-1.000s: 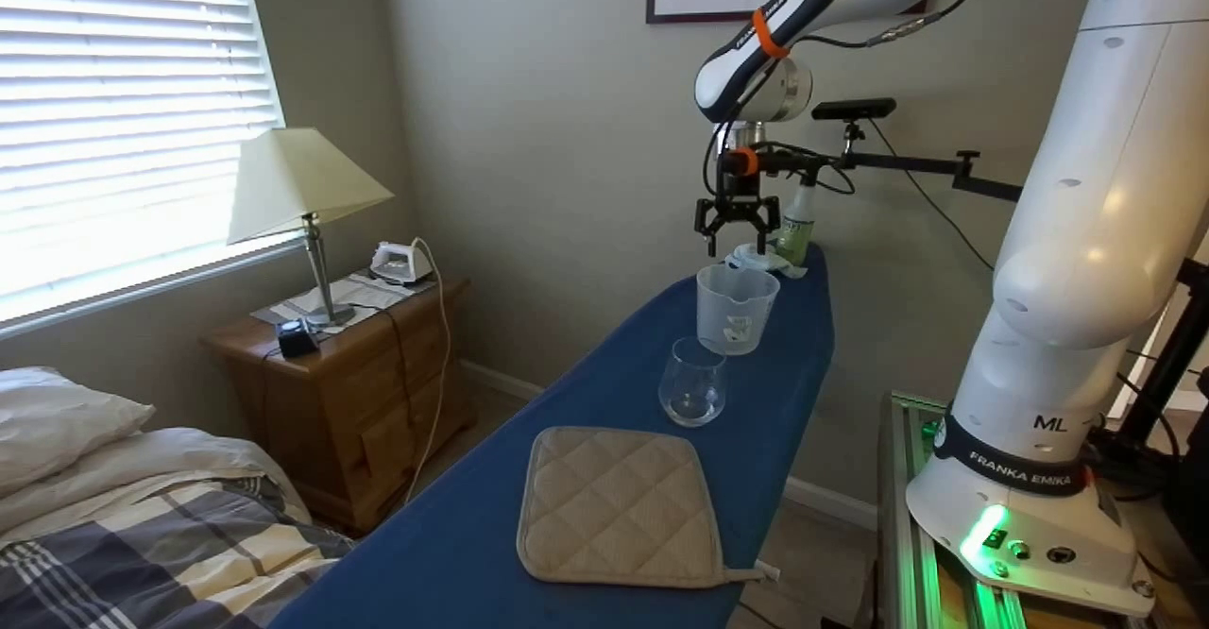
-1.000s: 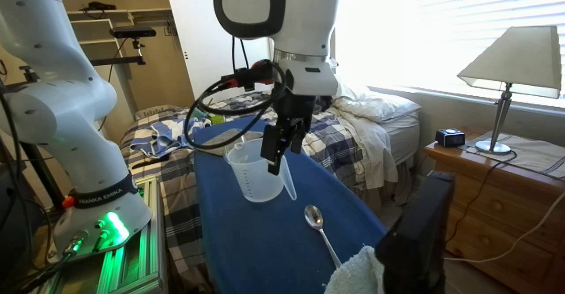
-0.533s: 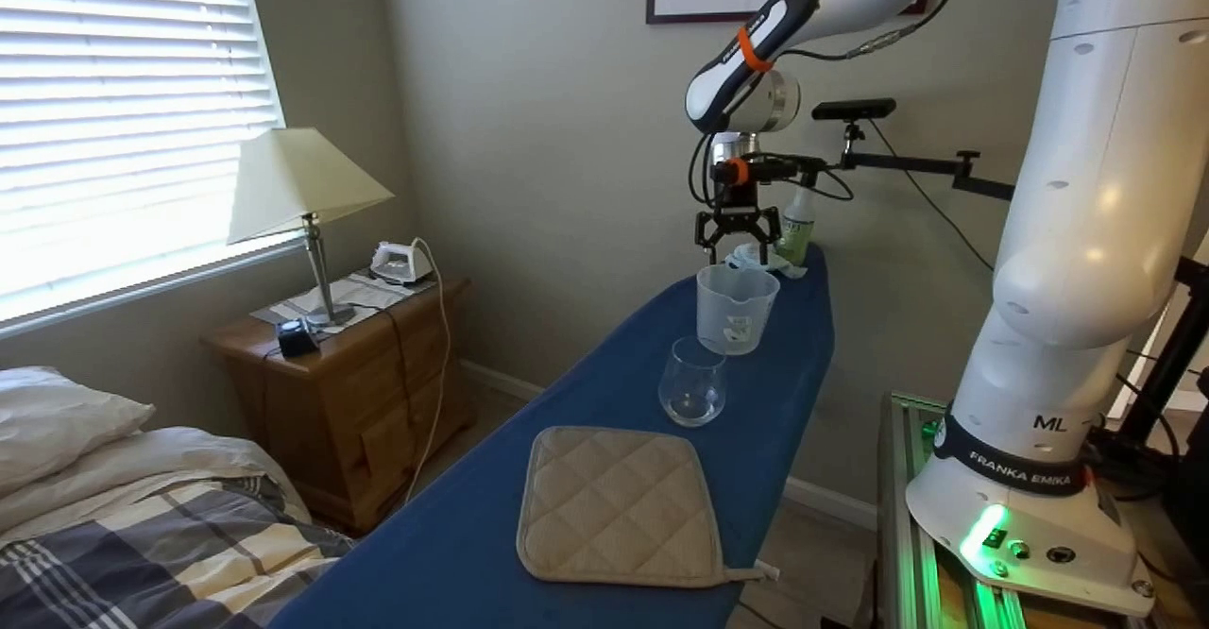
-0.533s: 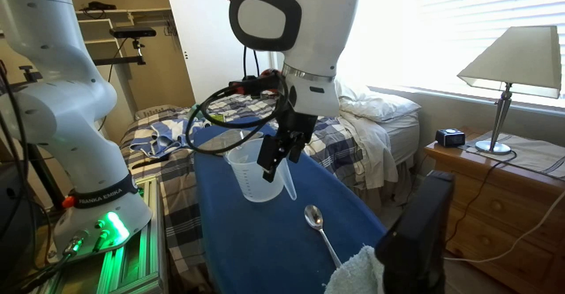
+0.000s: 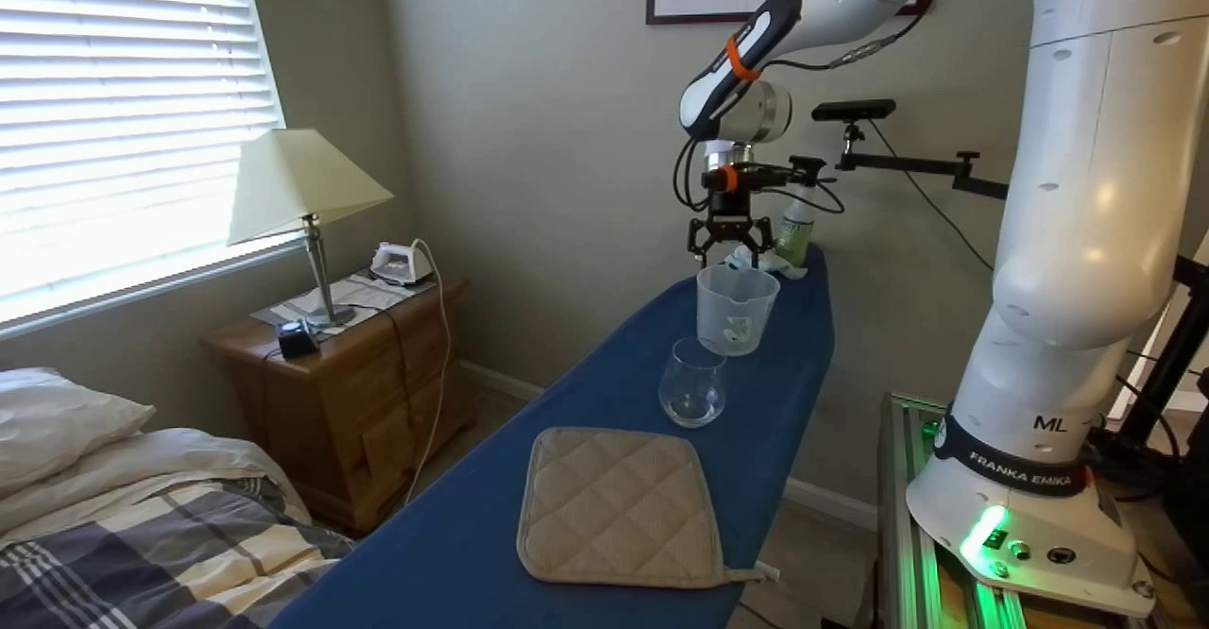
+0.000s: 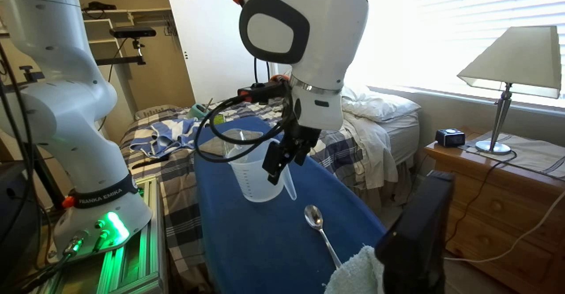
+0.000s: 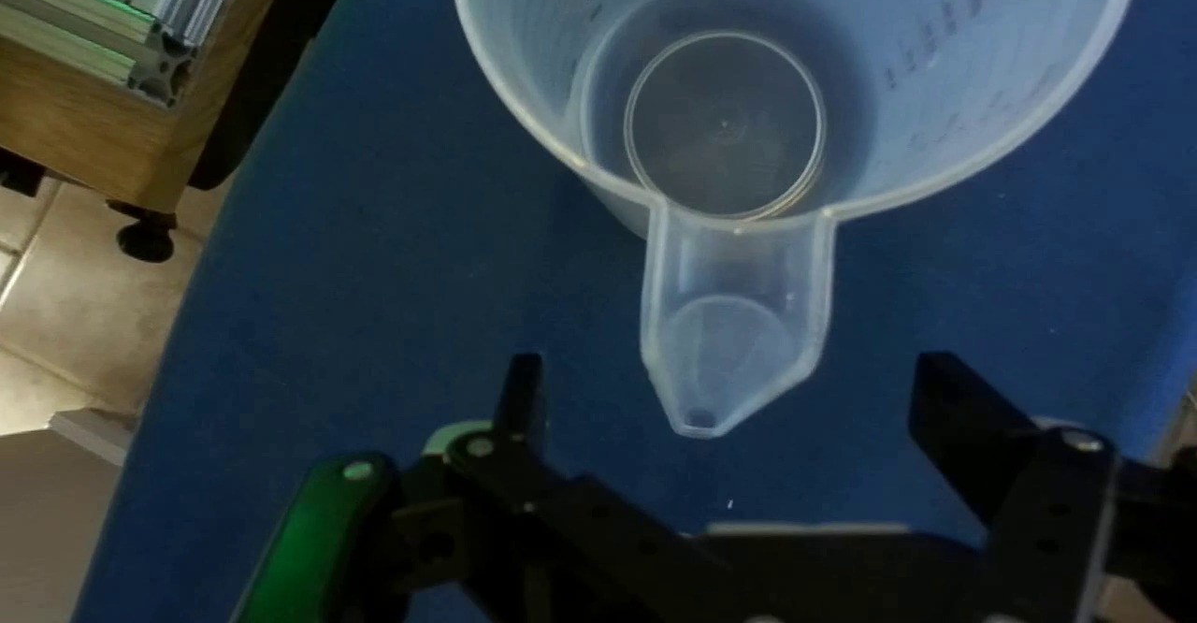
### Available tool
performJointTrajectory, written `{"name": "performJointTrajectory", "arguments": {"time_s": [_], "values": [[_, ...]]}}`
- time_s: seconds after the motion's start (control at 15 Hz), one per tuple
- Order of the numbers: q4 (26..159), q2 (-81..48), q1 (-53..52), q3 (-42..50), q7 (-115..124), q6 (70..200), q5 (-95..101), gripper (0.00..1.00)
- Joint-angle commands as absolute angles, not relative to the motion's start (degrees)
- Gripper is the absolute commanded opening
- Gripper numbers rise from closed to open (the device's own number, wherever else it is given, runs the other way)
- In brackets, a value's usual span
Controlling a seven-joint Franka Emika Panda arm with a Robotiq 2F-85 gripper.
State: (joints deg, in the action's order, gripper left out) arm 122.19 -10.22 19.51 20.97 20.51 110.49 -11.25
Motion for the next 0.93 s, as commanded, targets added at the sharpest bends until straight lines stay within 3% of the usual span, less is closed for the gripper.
{"name": "performJointTrajectory", "arguments": {"time_s": [0.0, 0.13, 0.2, 0.4, 0.47, 0.53, 0.73, 0.87], "values": [[119.93, -11.77, 20.37, 20.81, 20.22, 109.39, -14.69, 0.98], [119.51, -12.15, 20.47, 20.87, 20.32, 109.26, -15.43, 0.93], [119.37, -12.31, 20.5, 20.88, 20.38, 109.18, -15.77, 0.84], [118.92, -12.81, 20.64, 20.86, 20.52, 108.76, -16.27, 0.81], [118.86, -12.91, 20.68, 20.85, 20.58, 108.53, -16.41, 0.88], [118.8, -13.02, 20.7, 20.84, 20.63, 108.33, -16.55, 0.87], [118.96, -13.02, 20.68, 20.82, 20.8, 107.34, -16.75, 1.0], [119.17, -12.85, 20.63, 20.76, 20.9, 106.62, -17.2, 0.96]]}}
